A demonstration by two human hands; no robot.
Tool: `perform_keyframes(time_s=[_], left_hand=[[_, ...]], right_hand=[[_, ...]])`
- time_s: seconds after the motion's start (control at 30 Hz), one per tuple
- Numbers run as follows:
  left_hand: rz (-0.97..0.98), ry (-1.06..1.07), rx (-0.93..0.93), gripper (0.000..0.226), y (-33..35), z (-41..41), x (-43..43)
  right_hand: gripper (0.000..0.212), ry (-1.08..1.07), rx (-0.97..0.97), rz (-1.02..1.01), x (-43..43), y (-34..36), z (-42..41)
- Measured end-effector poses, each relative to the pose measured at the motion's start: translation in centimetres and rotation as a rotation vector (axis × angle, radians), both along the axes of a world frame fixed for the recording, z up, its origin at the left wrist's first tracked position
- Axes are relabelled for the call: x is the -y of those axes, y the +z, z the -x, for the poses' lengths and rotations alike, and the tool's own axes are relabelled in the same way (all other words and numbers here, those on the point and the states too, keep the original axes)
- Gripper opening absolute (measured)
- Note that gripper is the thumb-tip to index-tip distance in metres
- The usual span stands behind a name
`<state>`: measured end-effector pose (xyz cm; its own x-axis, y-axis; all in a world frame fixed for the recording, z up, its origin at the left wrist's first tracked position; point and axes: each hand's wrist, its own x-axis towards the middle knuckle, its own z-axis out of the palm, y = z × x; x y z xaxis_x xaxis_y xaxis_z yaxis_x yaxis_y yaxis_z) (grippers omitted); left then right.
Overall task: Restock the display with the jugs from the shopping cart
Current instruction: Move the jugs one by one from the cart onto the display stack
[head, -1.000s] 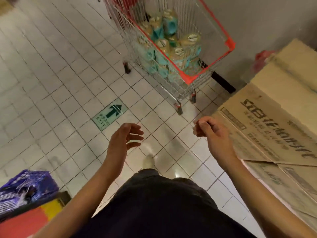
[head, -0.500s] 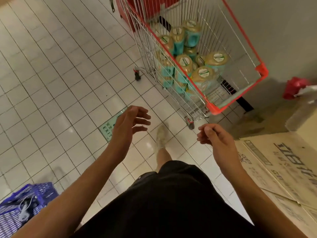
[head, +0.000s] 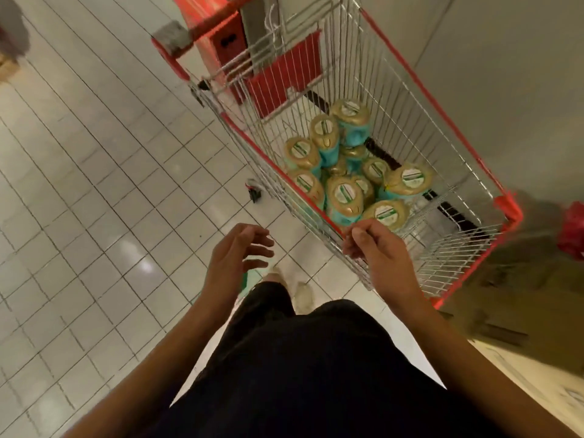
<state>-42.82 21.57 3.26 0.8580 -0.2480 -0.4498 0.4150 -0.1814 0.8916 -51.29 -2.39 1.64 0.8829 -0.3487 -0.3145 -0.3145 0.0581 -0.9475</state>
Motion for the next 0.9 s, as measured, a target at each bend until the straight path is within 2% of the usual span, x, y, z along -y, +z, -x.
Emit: perform_keyframes(time_s=[0.23, 0.53, 0.7, 0.8, 0.9], left_hand=[[0.008, -0.155, -0.072, 0.035, -2.0, -14.1, 7.3], [-0.077, -0.633, -0.216, 0.033, -6.2, -29.7, 21.8], [-0.195, -0.866, -0.297, 0.031, -11.5, -32.5, 30.4], [-0.292, -0.944, -0.395, 0.03, -17.3, -31.6, 35.4], [-0.475, -0.925, -0.556, 0.03, -23.6, -29.3, 40.8]], right_hand=[[0.019, -0.147, -0.005, 0.002, 5.0, -1.4, -11.0], [0.018, -0.585, -0.194, -0.055, 11.4, -5.7, -20.2], [0.017, -0.908, -0.288, -0.163, 14.9, -9.5, -20.5], [0.011, -1.01, -0.383, -0.151, 17.6, -13.1, -19.9], [0.012, -1.042, -0.486, -0.104, 21.0, -17.5, -19.1]])
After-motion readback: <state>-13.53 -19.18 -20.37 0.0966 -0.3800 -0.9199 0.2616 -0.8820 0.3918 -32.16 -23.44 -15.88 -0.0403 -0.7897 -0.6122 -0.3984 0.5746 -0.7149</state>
